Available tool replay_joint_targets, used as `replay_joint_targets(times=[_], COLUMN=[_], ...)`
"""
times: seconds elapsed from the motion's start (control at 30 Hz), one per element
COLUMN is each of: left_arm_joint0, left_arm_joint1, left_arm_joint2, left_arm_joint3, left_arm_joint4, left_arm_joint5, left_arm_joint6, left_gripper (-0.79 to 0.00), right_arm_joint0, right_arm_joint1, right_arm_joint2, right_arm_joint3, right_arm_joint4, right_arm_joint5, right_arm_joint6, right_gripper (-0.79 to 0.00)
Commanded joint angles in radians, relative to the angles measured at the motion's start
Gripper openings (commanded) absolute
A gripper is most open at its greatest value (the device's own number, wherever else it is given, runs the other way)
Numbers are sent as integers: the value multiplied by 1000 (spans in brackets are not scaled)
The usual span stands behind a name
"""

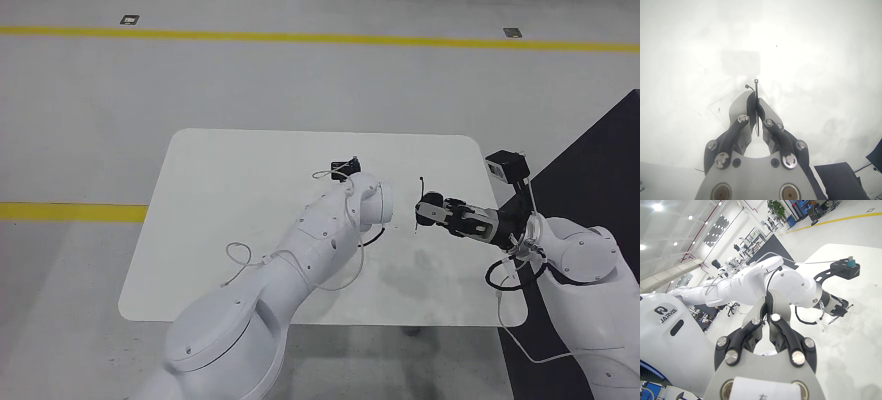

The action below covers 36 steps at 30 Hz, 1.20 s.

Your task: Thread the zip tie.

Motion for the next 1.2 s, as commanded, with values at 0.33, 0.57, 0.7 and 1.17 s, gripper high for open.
replay_joint_targets(times=[0.33, 0.57, 0.7, 1.17], left_arm_joint0=[12, 39, 50, 128], left_arm_joint1=[58, 113, 147, 215], left_arm_joint2=[7, -5, -21, -94], left_arm_joint3=[-123, -251, -261, -390], left_arm_joint4=[136, 217, 271, 371], left_arm_joint5=[8, -53, -78, -119], left_arm_joint6=[-176, -273, -297, -339], left_gripper=[-785, -785, -785, -785], right_arm_joint0=[0, 0, 0, 0], right_arm_joint1=[0, 0, 0, 0], right_arm_joint2=[0, 0, 0, 0], right_arm_joint3=[0, 0, 0, 0], right_arm_joint4=[0, 0, 0, 0], right_arm_joint5=[0, 0, 0, 0], right_arm_joint6=[0, 0, 0, 0], right_gripper=[-785, -785, -785, -785])
